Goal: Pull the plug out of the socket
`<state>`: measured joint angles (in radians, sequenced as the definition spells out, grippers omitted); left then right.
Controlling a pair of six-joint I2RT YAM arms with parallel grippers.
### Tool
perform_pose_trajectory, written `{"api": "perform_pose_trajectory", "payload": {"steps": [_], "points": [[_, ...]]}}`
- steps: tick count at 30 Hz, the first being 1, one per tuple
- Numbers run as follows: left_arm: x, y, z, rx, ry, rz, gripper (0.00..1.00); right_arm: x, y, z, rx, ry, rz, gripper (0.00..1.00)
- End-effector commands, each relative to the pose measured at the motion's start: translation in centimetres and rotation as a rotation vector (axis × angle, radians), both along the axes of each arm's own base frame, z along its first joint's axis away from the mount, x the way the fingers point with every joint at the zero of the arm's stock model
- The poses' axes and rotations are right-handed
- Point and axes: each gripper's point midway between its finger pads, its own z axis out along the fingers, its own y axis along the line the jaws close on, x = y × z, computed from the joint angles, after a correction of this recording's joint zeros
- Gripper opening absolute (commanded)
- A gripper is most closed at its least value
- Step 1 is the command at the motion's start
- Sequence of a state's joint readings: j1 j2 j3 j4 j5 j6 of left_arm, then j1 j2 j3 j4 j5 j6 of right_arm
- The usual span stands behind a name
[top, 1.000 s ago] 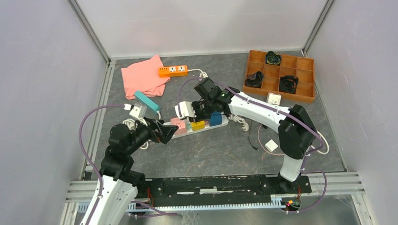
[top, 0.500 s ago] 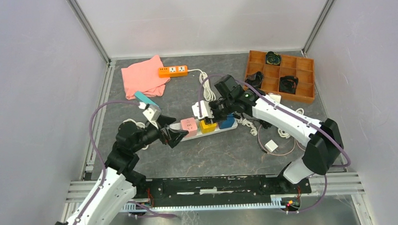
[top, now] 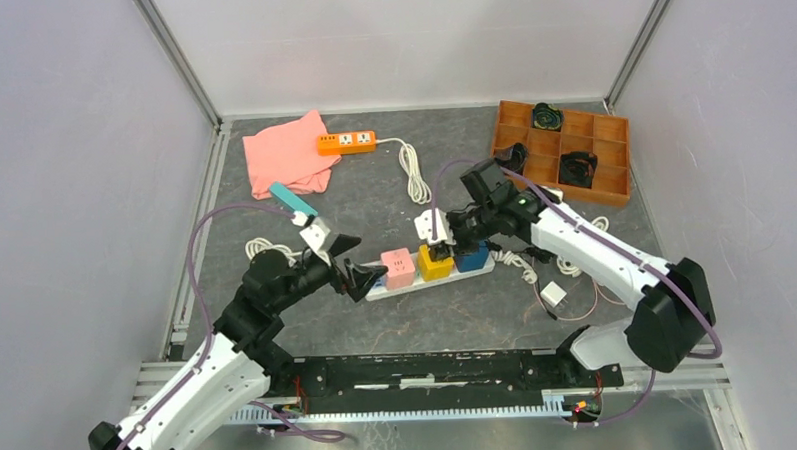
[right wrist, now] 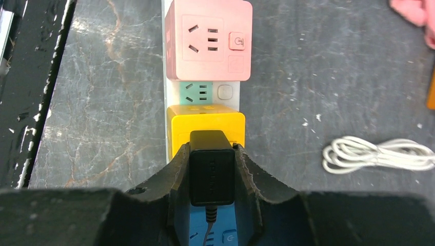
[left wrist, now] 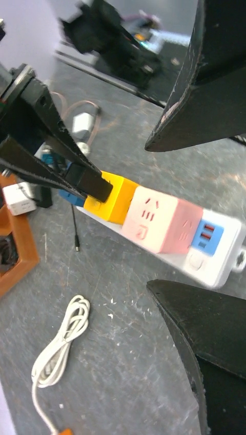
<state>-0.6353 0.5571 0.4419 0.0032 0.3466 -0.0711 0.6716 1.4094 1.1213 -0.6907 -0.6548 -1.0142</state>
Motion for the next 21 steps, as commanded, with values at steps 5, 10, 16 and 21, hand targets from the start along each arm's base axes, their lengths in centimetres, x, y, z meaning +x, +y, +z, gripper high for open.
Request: {"api": "perform_pose_trajectory", "payload": {"steps": [5, 10, 16, 21], "points": [[1.4, 2.5, 1.9, -0.469, 0.396, 0.339, 1.00, 1.7, 0.4, 8.0, 0.262, -0.155, 0.005, 0.00], [1.1, 3.6, -1.5, -0.674, 0.630, 0.452, 1.00, 1.7, 0.3, 8.9, 0.279, -0.172, -0.003, 0.00], [0.9, 3.0, -4.7, -0.770, 0.800, 0.472, 1.00, 1.6, 0.3, 9.1, 0.285, -0.169, 0.000, 0.00], [1.4, 3.5, -6.5, -0.723, 0.843, 0.560, 0.98, 1.5, 0.3, 9.4, 0.288, -0.170, -0.001, 0.00]]}}
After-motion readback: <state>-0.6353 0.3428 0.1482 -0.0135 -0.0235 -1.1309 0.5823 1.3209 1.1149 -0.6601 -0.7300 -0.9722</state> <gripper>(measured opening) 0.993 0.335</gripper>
